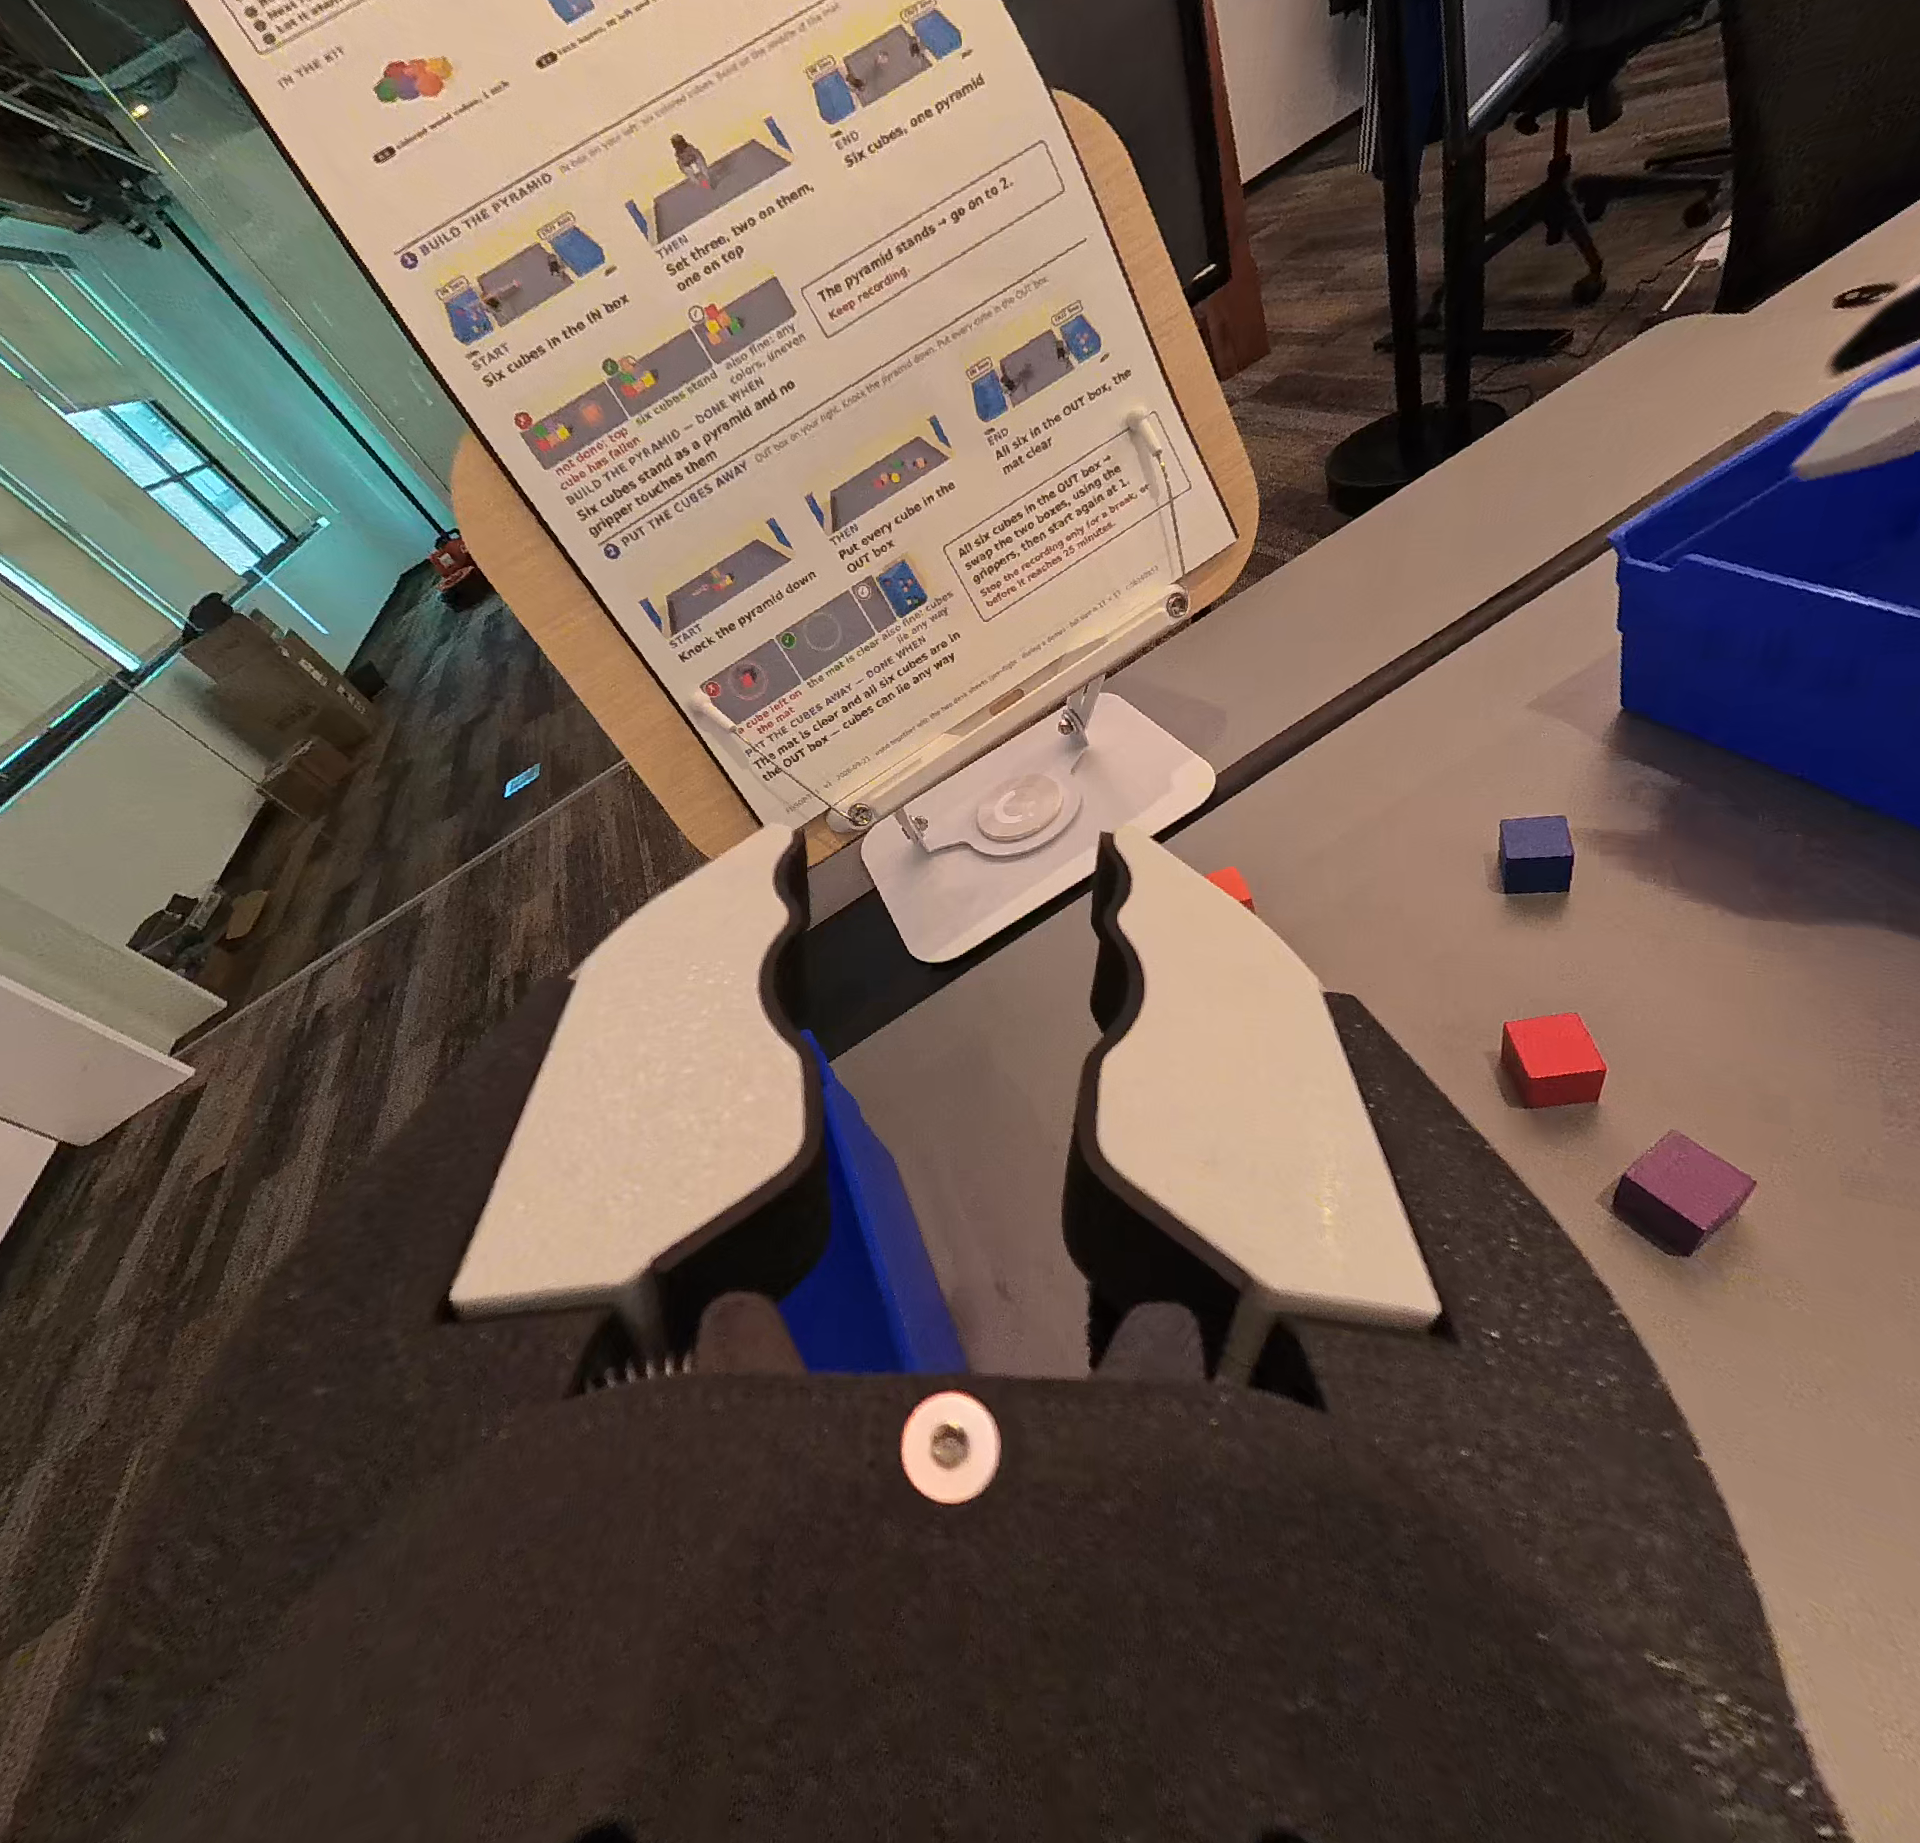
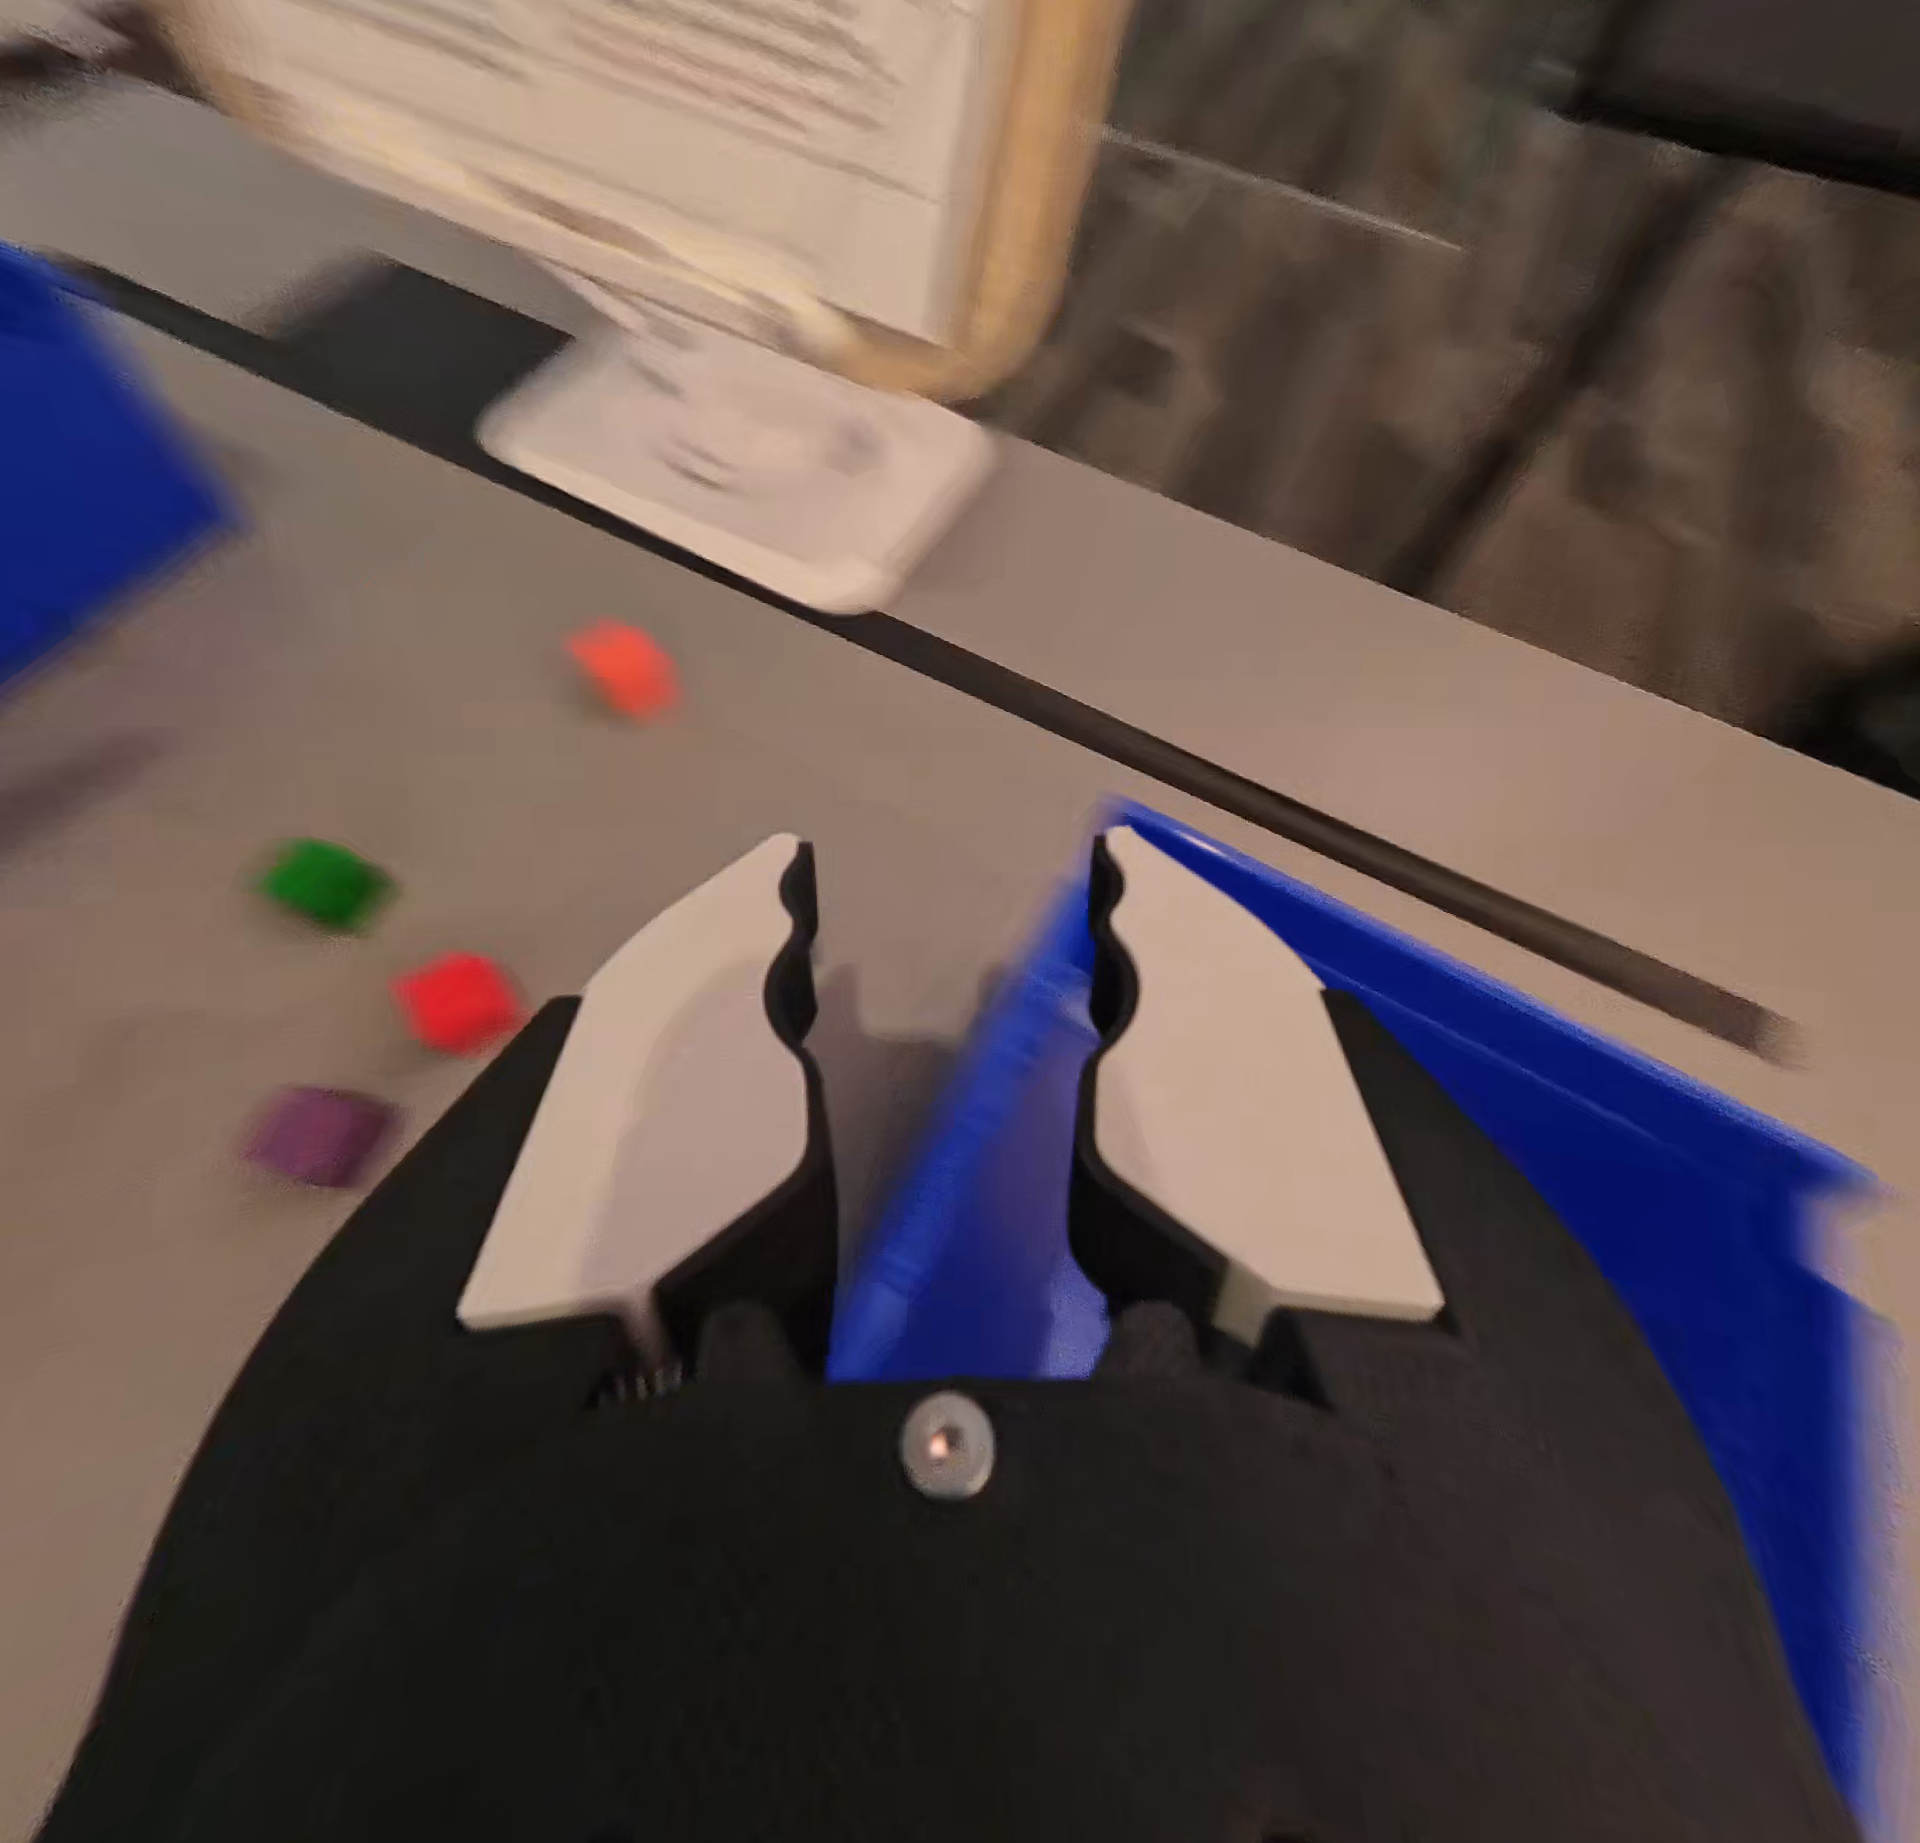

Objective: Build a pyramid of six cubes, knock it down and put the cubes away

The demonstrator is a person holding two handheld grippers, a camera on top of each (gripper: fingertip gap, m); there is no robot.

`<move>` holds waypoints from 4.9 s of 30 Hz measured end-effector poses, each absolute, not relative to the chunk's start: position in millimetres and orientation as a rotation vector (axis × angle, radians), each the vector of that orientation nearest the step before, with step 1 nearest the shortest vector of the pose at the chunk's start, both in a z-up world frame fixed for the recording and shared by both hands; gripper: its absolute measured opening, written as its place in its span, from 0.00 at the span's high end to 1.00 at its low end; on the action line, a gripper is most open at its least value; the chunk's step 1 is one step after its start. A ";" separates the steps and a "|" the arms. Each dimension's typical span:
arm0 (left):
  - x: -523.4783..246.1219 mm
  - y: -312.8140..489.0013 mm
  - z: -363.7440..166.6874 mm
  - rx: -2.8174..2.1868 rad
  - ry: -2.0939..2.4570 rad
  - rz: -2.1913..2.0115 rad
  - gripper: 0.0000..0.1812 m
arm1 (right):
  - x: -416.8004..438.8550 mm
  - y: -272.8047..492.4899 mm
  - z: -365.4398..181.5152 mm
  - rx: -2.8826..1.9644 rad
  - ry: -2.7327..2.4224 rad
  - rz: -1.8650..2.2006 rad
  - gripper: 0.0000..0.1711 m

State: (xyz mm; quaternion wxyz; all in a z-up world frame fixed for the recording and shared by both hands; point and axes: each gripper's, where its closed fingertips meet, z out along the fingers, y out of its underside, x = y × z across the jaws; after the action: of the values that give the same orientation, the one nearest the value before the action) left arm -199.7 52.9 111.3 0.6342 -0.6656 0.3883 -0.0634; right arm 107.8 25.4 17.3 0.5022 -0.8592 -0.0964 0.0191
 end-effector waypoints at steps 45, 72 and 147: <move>-156.8 32.8 80.6 -1.518 1.082 -0.103 0.70 | 24.1 44.3 -150.1 -2.627 -0.421 -0.183 0.82; -158.4 29.7 80.0 -1.514 1.103 -0.086 0.70 | 218.0 -28.0 -116.7 -2.705 -0.109 -0.132 0.82; -147.3 28.5 53.7 -1.543 1.203 0.002 0.69 | 171.8 -5.0 -143.0 -2.723 -0.447 -0.007 0.82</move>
State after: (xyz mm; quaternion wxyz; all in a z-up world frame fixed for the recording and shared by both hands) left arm -147.3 28.5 53.7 0.5586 -0.6541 0.5100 0.0009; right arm 171.8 -5.0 -143.0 0.1899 -0.9688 -0.1591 -0.0026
